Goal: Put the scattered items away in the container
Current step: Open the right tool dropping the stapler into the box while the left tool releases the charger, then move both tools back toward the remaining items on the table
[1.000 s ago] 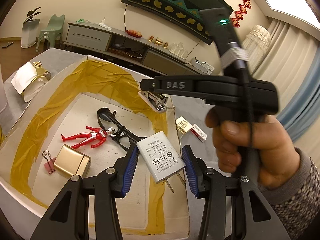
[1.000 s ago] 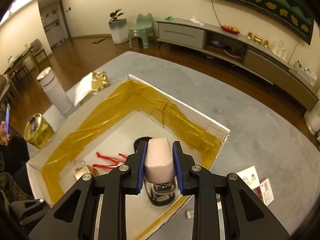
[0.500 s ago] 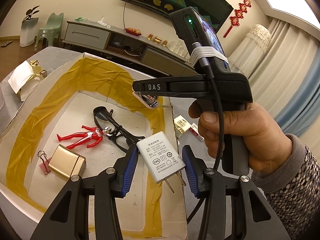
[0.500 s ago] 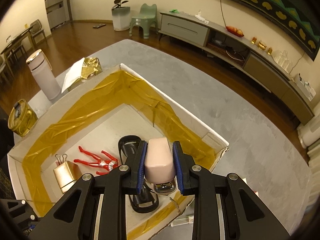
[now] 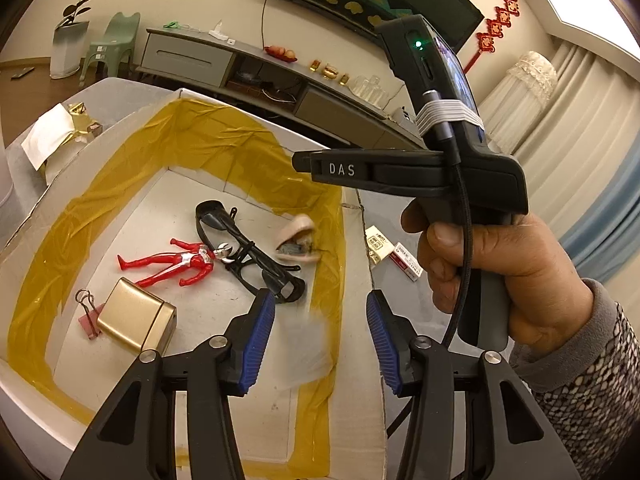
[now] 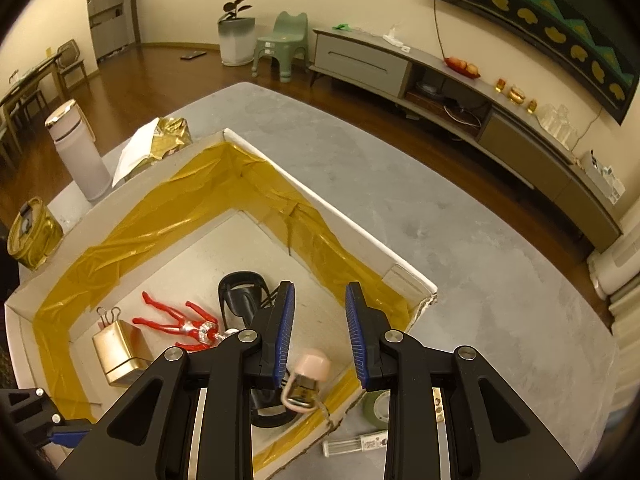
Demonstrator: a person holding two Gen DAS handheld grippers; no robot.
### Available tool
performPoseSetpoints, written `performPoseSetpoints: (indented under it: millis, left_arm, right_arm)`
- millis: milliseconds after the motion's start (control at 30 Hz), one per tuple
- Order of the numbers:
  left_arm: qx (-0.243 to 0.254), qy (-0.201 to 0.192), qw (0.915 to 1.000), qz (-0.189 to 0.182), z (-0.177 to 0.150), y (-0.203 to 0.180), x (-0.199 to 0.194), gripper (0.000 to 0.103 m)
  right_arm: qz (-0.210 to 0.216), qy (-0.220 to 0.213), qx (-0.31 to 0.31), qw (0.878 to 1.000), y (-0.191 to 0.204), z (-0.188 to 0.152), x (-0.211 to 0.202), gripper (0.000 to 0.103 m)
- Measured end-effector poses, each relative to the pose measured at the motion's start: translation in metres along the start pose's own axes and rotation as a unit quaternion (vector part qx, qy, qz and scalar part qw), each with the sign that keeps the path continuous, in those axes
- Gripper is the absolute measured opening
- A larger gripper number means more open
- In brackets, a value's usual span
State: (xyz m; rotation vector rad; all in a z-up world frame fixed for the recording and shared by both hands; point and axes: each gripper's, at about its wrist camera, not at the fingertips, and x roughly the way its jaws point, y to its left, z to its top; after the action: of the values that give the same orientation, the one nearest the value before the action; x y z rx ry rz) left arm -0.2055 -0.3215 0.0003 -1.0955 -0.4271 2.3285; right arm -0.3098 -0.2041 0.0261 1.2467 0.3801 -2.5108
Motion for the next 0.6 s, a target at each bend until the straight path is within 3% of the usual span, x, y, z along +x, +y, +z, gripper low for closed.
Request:
performPoseSetpoints:
  millis: [333,600]
  left_arm:
    - [-0.001,-0.010,1.0000,-0.001,0.000,0.005,-0.006,0.053]
    - [0.027,-0.023,0.9993,0.011,-0.001,-0.013,-0.007,0.053]
  right_arm:
    - [0.044,-0.047,0.032,0.997,-0.002,-0.029,-0.042,0.028]
    - [0.121,-0.109,0.057,0.985,-0.002,-0.076,-0.091,0.028]
